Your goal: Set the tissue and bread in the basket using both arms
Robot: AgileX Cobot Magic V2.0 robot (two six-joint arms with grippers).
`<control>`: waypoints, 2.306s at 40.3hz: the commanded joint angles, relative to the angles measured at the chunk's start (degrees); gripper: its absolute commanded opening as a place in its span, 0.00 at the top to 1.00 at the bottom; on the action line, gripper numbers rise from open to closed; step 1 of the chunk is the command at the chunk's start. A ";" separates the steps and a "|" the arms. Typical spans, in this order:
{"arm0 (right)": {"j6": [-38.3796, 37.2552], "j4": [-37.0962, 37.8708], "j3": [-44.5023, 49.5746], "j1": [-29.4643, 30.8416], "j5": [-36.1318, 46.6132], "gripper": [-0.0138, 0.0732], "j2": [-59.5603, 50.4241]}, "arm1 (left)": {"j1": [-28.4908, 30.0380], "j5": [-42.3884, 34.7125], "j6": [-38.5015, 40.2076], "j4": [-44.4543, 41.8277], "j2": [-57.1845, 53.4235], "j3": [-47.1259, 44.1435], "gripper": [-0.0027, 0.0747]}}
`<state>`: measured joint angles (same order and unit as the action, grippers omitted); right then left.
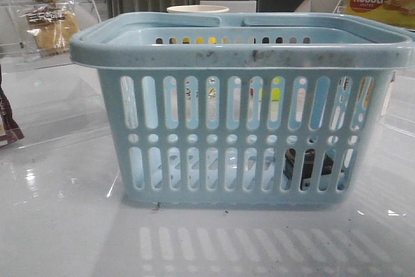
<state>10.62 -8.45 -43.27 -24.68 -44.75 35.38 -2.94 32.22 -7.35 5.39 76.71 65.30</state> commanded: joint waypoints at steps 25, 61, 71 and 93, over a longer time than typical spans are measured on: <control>0.59 -0.11 -1.45 -0.02 3.90 0.19 -0.07 | 1.32 -6.61 0.26 -2.10 31.51 30.99 0.25; 0.59 -0.11 -1.45 -0.02 3.90 0.19 -0.07 | 1.59 -0.88 0.26 -1.00 30.35 32.35 0.82; 0.59 -0.11 -1.45 -0.02 3.90 0.19 -0.07 | 0.36 4.39 0.26 1.86 22.14 32.35 0.85; 0.59 -0.11 -1.45 -0.02 3.90 0.19 -0.07 | -24.09 9.88 -4.49 2.30 8.76 28.22 0.85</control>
<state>10.72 -8.45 -43.27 -24.68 -44.75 35.38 -22.64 45.63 -11.63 6.63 87.74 93.07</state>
